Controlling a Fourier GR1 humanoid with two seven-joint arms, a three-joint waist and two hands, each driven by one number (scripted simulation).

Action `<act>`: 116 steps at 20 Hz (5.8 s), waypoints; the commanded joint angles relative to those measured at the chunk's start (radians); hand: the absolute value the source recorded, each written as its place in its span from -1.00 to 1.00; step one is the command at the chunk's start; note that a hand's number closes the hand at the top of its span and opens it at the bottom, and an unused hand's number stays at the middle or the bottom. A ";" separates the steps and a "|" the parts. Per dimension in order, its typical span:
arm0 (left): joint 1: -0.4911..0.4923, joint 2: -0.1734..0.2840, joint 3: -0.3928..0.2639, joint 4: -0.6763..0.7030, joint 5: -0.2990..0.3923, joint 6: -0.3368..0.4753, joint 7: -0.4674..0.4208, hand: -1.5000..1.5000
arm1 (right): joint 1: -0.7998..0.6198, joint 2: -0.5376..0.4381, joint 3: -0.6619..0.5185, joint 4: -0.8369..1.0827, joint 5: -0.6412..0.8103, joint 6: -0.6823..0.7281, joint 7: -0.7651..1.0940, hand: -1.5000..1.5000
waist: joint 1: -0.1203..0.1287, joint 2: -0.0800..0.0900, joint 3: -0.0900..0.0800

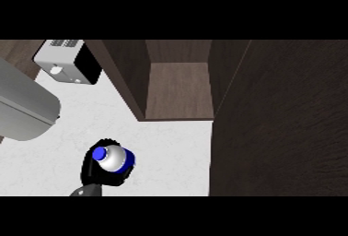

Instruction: Pick up the bottled water, place it into the cabinet and close the cabinet

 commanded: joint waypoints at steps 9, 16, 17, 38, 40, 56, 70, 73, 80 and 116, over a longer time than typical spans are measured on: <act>-0.047 -0.024 -0.393 -0.265 0.317 0.261 0.211 1.00 | 0.035 0.001 -0.010 -0.073 -0.065 0.030 0.009 -1.00 | -0.005 -0.004 -0.007; -0.153 -0.024 -0.521 -0.417 0.274 0.519 0.325 1.00 | -0.001 0.005 -0.044 -0.057 -0.104 0.017 0.052 -1.00 | -0.003 0.001 -0.007; -0.169 -0.024 -0.513 -0.381 0.261 0.532 0.316 1.00 | 0.013 0.003 -0.050 -0.057 -0.117 0.034 0.035 -1.00 | -0.007 0.002 -0.007; -0.758 -0.024 -0.515 0.094 0.389 0.777 0.472 1.00 | -0.124 -0.004 -0.169 0.015 -0.185 0.052 0.054 -1.00 | -0.032 0.022 -0.008; -0.791 0.017 -0.555 0.155 0.325 0.813 0.488 1.00 | -0.079 0.008 -0.152 0.005 -0.168 0.065 0.032 -1.00 | -0.043 0.020 -0.007; -0.901 0.028 -0.462 0.455 0.311 0.915 0.366 -1.00 | -0.106 0.008 -0.161 0.046 -0.165 0.119 -0.006 -1.00 | -0.079 0.039 -0.009; -0.970 0.053 -0.456 0.500 0.283 0.847 0.318 -1.00 | -0.067 -0.005 -0.151 0.023 -0.161 0.169 -0.027 -1.00 | -0.099 0.042 -0.010; -0.997 0.024 -0.402 0.434 0.331 0.813 0.260 -1.00 | -0.074 -0.003 -0.147 0.027 -0.169 0.161 -0.014 -1.00 | -0.084 0.038 -0.010; -1.024 0.009 -0.365 0.390 0.354 0.657 0.230 -1.00 | -0.054 -0.010 -0.153 0.006 -0.183 0.165 0.002 -1.00 | -0.044 0.020 -0.009; -0.120 0.095 -0.806 -0.736 0.437 0.549 0.314 1.00 | -0.046 -0.023 -0.003 -0.038 -0.018 0.155 0.022 -1.00 | 0.022 -0.005 -0.008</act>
